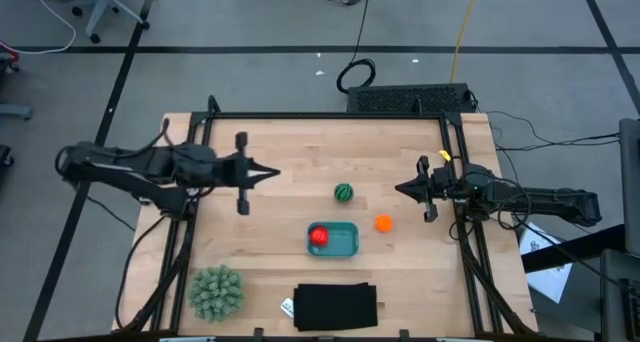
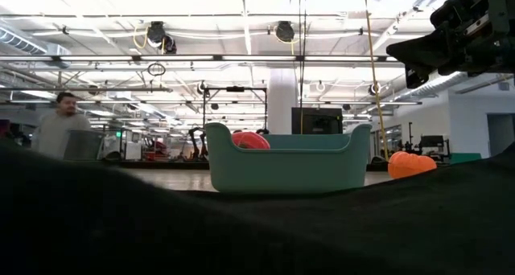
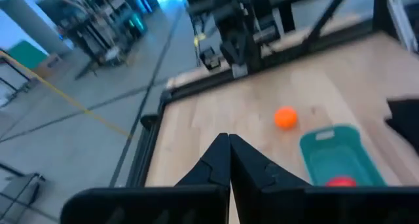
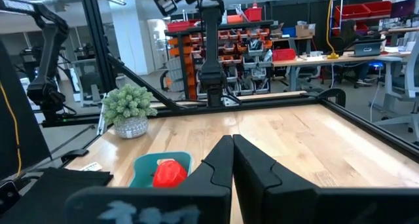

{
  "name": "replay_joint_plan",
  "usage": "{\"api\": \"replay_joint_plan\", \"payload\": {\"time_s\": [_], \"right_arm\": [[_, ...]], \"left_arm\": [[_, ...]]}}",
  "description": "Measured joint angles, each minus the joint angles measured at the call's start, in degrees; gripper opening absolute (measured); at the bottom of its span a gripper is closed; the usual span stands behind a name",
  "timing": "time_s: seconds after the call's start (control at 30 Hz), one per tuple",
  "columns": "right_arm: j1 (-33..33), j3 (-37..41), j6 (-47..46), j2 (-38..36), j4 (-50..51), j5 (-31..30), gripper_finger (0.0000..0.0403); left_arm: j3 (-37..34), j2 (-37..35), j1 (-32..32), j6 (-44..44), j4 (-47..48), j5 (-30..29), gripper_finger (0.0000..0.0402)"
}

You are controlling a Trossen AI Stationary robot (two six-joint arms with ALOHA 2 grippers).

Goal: Pick and placing Produce into tupperware
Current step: Put the green watermelon into the blue bin

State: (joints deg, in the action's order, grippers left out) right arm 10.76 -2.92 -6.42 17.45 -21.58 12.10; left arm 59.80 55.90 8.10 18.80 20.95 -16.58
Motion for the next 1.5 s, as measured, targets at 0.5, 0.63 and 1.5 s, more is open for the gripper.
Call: {"api": "replay_joint_plan", "payload": {"time_s": [0.5, 0.63, 1.5], "right_arm": [[0.0, 0.0, 0.0, 0.0, 0.0, 0.0, 0.0000], [0.0, 0.0, 0.0, 0.0, 0.0, 0.0, 0.0000], [0.0, 0.0, 1.1, 0.0, 0.4, 0.0, 0.0000]], "left_arm": [[-29.3, -19.5, -0.5, -3.5, -25.9, 2.5, 0.0000], [-35.6, -24.4, -2.3, -4.3, -29.6, 8.4, 0.0000], [-53.6, -33.5, -10.1, -4.4, -37.4, 19.9, 0.0000]]}}
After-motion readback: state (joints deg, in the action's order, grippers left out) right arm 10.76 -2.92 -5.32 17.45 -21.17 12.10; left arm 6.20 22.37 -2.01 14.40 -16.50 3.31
